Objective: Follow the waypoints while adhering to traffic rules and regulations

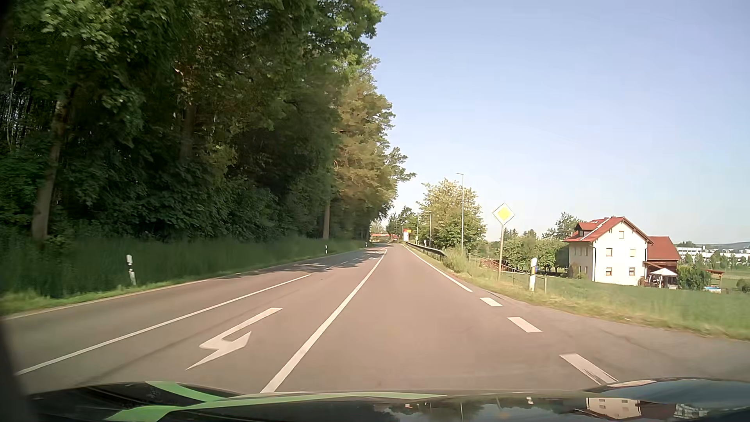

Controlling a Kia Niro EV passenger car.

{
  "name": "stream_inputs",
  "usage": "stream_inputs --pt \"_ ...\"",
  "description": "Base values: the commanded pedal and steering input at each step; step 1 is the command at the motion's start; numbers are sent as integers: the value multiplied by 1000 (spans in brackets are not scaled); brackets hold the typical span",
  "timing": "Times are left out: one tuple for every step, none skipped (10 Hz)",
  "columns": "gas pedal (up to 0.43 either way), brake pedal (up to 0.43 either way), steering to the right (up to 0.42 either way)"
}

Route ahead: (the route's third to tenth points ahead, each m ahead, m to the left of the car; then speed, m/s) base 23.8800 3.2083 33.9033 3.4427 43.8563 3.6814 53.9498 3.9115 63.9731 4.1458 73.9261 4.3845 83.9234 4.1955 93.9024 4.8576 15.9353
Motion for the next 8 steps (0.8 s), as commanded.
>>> stream_inputs --pt "47 0 -7" --pt "47 0 -7" --pt "59 0 -7" --pt "67 0 -7" --pt "110 0 -7" --pt "130 0 -7" --pt "130 0 -7" --pt "138 0 -7"
